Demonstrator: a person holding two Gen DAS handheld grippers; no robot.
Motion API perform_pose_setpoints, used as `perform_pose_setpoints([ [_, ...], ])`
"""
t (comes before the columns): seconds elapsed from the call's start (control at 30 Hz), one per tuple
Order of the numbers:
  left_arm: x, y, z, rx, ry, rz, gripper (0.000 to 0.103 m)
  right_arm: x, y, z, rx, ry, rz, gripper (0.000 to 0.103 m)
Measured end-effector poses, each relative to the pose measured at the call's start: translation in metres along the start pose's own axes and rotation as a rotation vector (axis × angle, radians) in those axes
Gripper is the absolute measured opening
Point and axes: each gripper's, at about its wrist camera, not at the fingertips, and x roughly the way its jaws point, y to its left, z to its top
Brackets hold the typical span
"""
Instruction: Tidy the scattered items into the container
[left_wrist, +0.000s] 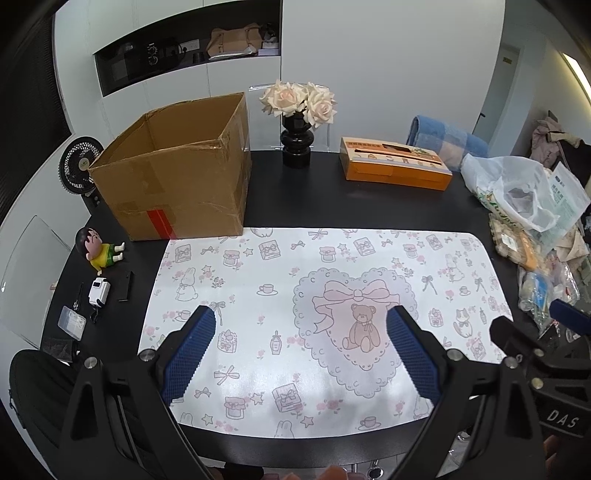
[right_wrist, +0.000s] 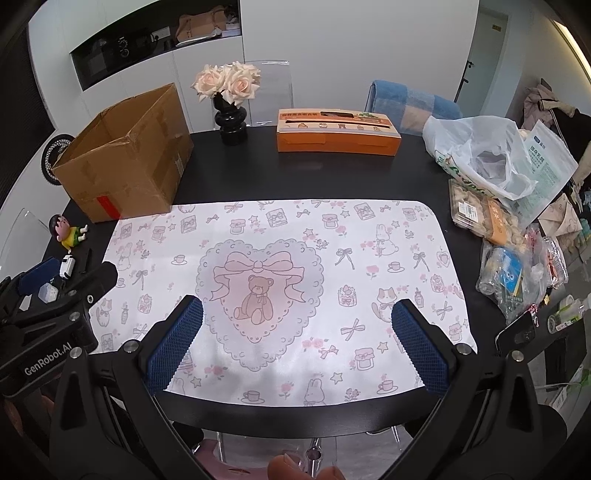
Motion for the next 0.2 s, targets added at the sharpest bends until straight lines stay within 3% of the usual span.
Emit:
perform_pose_setpoints([
  [0.2, -0.0031, 0.0013, 0.0050, -0.009, -0.033, 0.007, 0.093, 0.0014, 0.0018, 0.0004, 0.001, 0.003, -0.001, 0.103],
])
